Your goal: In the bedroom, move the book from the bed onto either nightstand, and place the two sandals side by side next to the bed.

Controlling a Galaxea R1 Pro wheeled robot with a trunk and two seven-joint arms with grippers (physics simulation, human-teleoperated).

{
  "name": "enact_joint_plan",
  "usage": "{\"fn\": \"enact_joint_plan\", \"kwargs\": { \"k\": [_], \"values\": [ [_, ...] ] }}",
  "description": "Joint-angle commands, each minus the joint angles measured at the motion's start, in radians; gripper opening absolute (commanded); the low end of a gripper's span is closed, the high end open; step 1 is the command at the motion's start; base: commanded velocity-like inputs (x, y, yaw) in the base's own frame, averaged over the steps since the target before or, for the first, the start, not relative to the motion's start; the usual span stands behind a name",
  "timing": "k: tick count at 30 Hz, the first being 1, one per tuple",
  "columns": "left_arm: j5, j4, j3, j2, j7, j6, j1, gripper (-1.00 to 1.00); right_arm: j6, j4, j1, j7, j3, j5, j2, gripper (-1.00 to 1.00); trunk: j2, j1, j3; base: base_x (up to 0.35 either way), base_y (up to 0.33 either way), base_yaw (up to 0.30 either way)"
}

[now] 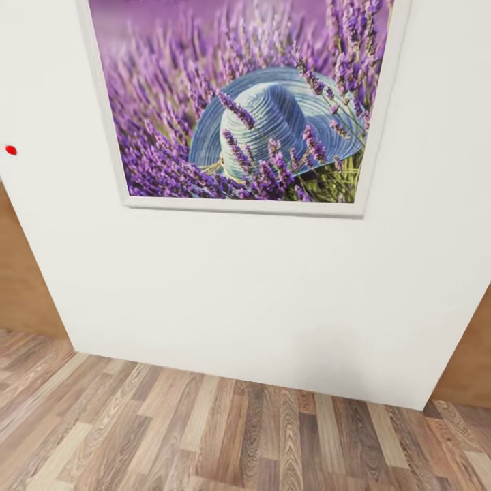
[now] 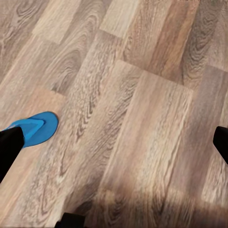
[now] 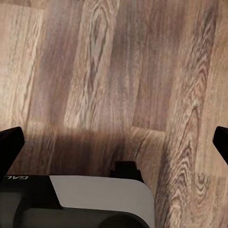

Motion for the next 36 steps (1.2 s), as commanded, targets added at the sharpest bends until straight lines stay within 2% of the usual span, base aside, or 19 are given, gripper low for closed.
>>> {"fn": "enact_joint_plan", "kwargs": {
  "k": [1, 15, 27, 36],
  "values": [
    [0.004, 0.001, 0.002, -0.001, 0.000, -0.003, -0.001, 1.00, -0.003, 0.000, 0.000, 0.002, -0.001, 0.001, 0.000, 1.00, -0.001, 0.000, -0.001, 0.001, 0.000, 0.276],
    [0.004, 0.001, 0.002, -0.001, 0.000, -0.003, -0.001, 1.00, -0.003, 0.000, 0.000, 0.001, -0.001, 0.001, 0.000, 1.00, -0.001, 0.000, -0.001, 0.009, -0.008, 0.279],
    [0.004, 0.001, 0.000, -0.001, 0.000, -0.003, -0.001, 1.00, -0.003, 0.000, 0.000, 0.001, -0.001, 0.001, 0.000, 1.00, -0.001, 0.000, -0.001, 0.152, -0.134, 0.278],
    [0.004, 0.001, 0.000, -0.001, 0.000, -0.003, -0.001, 1.00, -0.003, 0.000, 0.000, 0.002, -0.001, 0.001, -0.001, 1.00, -0.001, 0.000, -0.001, 0.024, -0.021, 0.104]
  ]
}}
